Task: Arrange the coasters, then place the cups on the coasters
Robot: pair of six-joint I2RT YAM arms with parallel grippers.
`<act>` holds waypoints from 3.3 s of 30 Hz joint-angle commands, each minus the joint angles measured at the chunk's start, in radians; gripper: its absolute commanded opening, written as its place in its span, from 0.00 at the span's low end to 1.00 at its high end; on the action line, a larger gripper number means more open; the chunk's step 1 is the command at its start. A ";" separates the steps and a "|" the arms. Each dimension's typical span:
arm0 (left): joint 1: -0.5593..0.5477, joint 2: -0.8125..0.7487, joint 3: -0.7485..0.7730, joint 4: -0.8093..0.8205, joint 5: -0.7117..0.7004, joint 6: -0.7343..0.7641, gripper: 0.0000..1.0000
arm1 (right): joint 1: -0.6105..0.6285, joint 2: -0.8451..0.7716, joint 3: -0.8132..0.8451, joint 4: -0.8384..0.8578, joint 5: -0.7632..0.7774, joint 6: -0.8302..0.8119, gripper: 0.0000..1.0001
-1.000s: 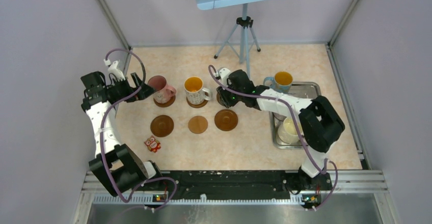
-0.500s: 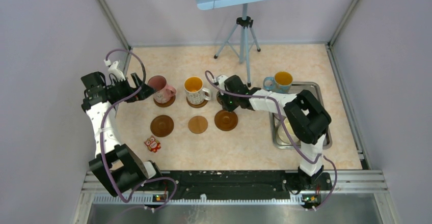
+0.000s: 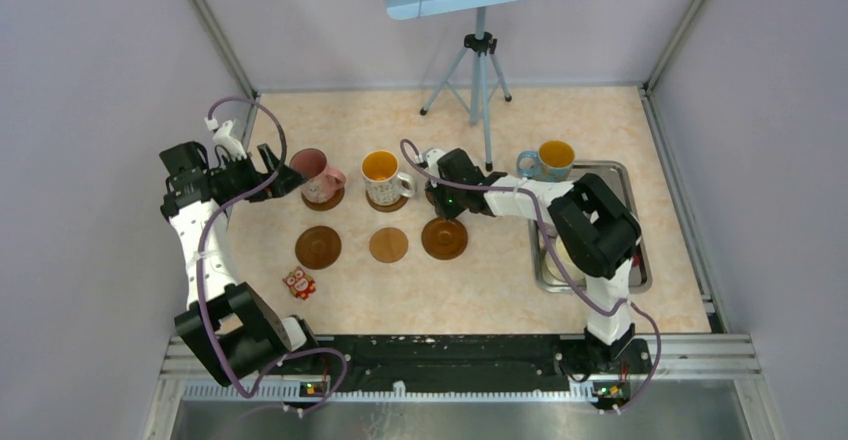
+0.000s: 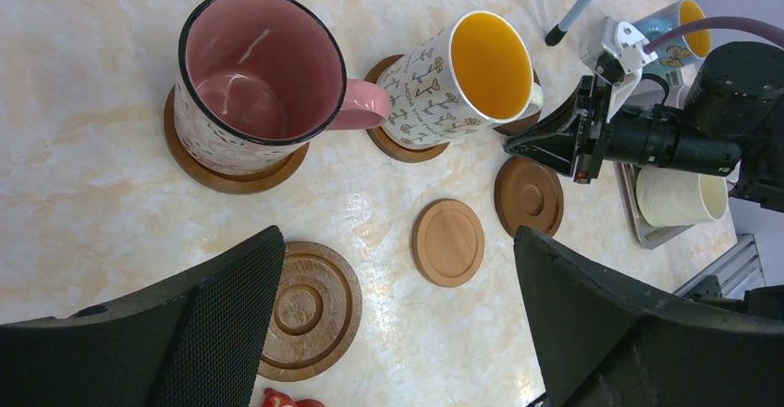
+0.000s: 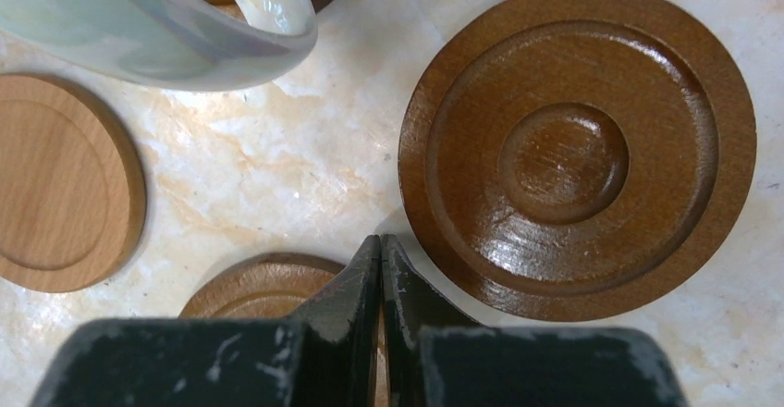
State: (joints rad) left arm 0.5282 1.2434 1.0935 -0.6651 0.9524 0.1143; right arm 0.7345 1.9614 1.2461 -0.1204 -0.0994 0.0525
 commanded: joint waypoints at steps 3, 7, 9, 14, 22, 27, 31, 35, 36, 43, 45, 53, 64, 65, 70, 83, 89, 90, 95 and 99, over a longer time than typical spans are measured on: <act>-0.002 -0.022 -0.001 0.030 0.019 0.014 0.99 | -0.006 0.004 0.052 -0.015 -0.002 -0.017 0.00; -0.002 -0.023 -0.003 0.030 0.017 0.014 0.99 | -0.006 -0.006 0.038 -0.032 -0.012 -0.019 0.00; -0.002 -0.022 -0.004 0.031 0.017 0.013 0.99 | -0.006 -0.013 0.026 -0.032 -0.016 -0.020 0.00; -0.002 -0.027 -0.004 0.030 0.016 0.014 0.99 | -0.006 -0.030 0.003 -0.043 -0.022 -0.025 0.00; -0.002 -0.028 -0.003 0.030 0.015 0.013 0.99 | -0.006 -0.069 -0.027 -0.055 -0.039 -0.033 0.00; -0.002 -0.029 -0.001 0.029 0.014 0.011 0.99 | -0.006 -0.093 -0.045 -0.064 -0.047 -0.037 0.00; -0.003 -0.029 -0.003 0.029 0.016 0.012 0.99 | -0.006 -0.116 -0.045 -0.069 -0.056 -0.038 0.00; -0.002 -0.030 0.000 0.027 0.015 0.011 0.99 | -0.007 -0.170 -0.004 -0.081 -0.053 -0.041 0.02; -0.003 -0.030 0.001 0.026 0.015 0.011 0.99 | -0.008 -0.188 0.007 -0.091 -0.053 -0.044 0.05; -0.003 -0.031 0.006 0.020 0.018 0.015 0.99 | -0.099 -0.362 0.084 -0.180 -0.075 -0.042 0.43; -0.002 -0.031 0.003 0.023 0.021 0.014 0.99 | -0.147 -0.415 0.072 -0.197 -0.067 -0.023 0.45; -0.002 -0.029 0.001 0.033 0.036 0.001 0.99 | -0.254 -0.483 0.030 -0.340 0.217 0.199 0.44; -0.002 -0.047 -0.007 0.033 0.016 -0.001 0.99 | -0.254 -0.358 0.113 -0.455 0.414 0.458 0.56; -0.003 -0.047 -0.007 0.033 0.014 -0.001 0.99 | -0.254 -0.340 0.126 -0.471 0.434 0.467 0.57; -0.002 -0.050 -0.009 0.034 0.010 -0.003 0.99 | -0.264 -0.254 0.179 -0.517 0.497 0.500 0.61; -0.002 -0.047 -0.014 0.042 0.012 -0.004 0.99 | -0.387 -0.218 0.153 -0.478 0.446 0.478 0.63; -0.002 -0.040 -0.009 0.043 0.015 -0.007 0.99 | -0.459 -0.273 0.097 -0.406 0.428 0.416 0.63; -0.002 -0.039 -0.009 0.044 0.016 -0.007 0.99 | -0.471 -0.276 0.095 -0.406 0.421 0.407 0.64; -0.002 -0.039 -0.011 0.045 0.020 -0.007 0.99 | -0.521 -0.290 0.072 -0.401 0.400 0.366 0.64; -0.002 -0.035 -0.006 0.044 0.022 -0.008 0.99 | -0.548 -0.309 0.039 -0.377 0.420 0.319 0.64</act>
State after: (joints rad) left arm 0.5282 1.2198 1.0836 -0.6498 0.9527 0.1059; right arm 0.2138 1.7184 1.3067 -0.5697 0.2993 0.4408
